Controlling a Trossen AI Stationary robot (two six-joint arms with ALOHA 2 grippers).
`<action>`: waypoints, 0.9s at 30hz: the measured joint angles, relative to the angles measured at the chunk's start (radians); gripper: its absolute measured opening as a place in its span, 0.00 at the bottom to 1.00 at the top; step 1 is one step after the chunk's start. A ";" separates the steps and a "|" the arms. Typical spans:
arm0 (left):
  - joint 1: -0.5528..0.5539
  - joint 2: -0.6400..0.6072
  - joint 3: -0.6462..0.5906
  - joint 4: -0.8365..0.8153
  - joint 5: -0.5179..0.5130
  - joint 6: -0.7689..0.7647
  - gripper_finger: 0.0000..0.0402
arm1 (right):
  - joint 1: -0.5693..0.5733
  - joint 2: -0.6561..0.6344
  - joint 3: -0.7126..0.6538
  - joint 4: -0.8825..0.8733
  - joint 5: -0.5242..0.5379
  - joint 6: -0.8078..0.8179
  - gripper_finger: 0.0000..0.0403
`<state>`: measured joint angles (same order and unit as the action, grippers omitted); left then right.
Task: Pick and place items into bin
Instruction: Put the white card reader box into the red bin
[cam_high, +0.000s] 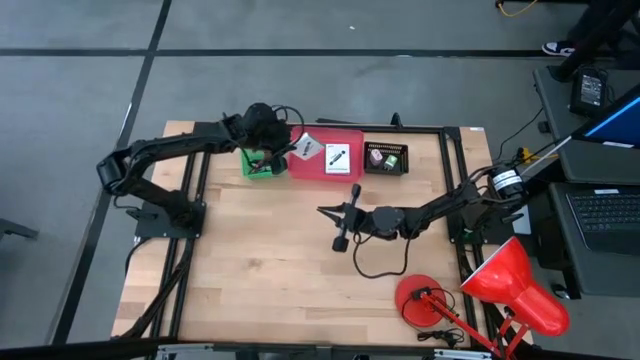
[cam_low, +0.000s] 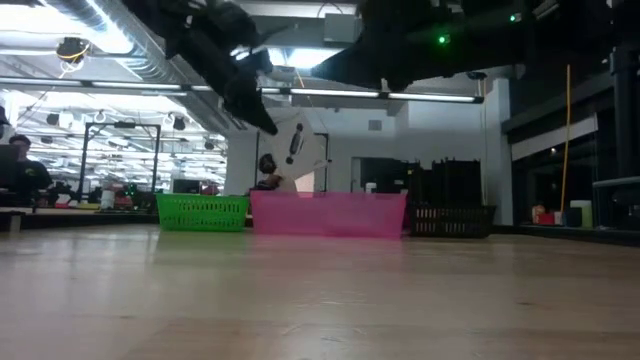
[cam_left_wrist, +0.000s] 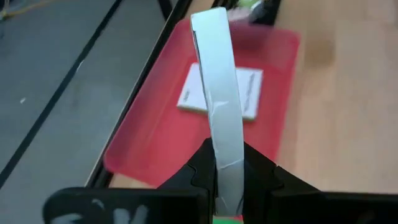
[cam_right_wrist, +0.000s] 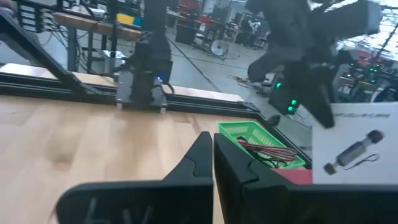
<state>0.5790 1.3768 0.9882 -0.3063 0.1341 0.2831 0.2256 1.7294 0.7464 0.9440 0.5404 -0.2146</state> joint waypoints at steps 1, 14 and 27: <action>0.012 0.011 0.000 0.000 0.006 0.008 0.09 | -0.008 0.000 0.000 0.000 0.000 0.000 0.00; 0.099 0.197 0.101 -0.084 0.184 0.154 0.09 | -0.034 0.000 0.000 -0.039 -0.001 0.030 0.00; 0.089 0.285 0.189 -0.289 0.210 0.222 0.09 | -0.036 0.000 0.000 -0.083 -0.001 0.053 0.00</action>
<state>0.6682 1.6620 1.1770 -0.5958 0.3437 0.5054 0.1898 1.7294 0.7464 0.8614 0.5396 -0.1619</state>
